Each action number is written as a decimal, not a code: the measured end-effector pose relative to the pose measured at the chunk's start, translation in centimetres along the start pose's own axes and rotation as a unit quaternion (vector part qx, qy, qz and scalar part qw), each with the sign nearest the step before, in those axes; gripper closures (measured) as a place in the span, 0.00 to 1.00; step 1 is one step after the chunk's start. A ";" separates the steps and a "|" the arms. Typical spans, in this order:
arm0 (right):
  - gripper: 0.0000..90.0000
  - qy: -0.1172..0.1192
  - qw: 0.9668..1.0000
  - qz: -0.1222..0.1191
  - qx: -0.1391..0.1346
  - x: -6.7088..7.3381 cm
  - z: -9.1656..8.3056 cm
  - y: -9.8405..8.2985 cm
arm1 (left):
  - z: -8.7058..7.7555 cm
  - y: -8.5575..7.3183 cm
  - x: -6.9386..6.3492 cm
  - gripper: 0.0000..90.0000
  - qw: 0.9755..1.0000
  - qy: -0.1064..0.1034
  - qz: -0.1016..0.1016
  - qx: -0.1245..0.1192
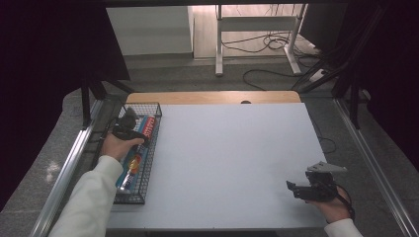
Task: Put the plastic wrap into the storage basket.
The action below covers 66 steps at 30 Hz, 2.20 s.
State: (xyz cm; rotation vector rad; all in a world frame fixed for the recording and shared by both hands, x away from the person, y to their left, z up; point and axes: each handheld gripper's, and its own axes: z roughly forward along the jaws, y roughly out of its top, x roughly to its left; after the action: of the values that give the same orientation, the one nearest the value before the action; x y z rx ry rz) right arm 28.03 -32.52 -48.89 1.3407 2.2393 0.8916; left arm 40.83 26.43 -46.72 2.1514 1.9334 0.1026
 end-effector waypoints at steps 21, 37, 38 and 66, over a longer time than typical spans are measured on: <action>0.21 0.003 1.000 -0.001 -0.002 0.0 0.1 0.1 | -7.0 -4.9 -1.9 0.16 0.983 -0.073 0.095 -0.139; 0.21 0.003 1.000 -0.010 -0.012 0.4 -0.8 -0.2 | -6.4 -10.9 -9.5 0.18 0.949 -0.147 0.210 -0.185; 0.21 0.004 1.000 -0.010 -0.012 0.4 -0.8 -0.2 | -6.3 -11.2 -9.9 0.18 0.947 -0.150 0.216 -0.184; 0.21 0.022 0.998 -0.040 -0.037 1.1 -0.8 0.1 | -1.6 -15.0 -13.7 0.19 0.933 -0.169 0.269 -0.171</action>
State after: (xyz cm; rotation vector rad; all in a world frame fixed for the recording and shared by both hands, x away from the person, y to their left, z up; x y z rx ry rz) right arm 27.07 -31.77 -48.26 1.2023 2.2520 0.9745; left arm 24.27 14.45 -47.04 2.2116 1.0204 0.1418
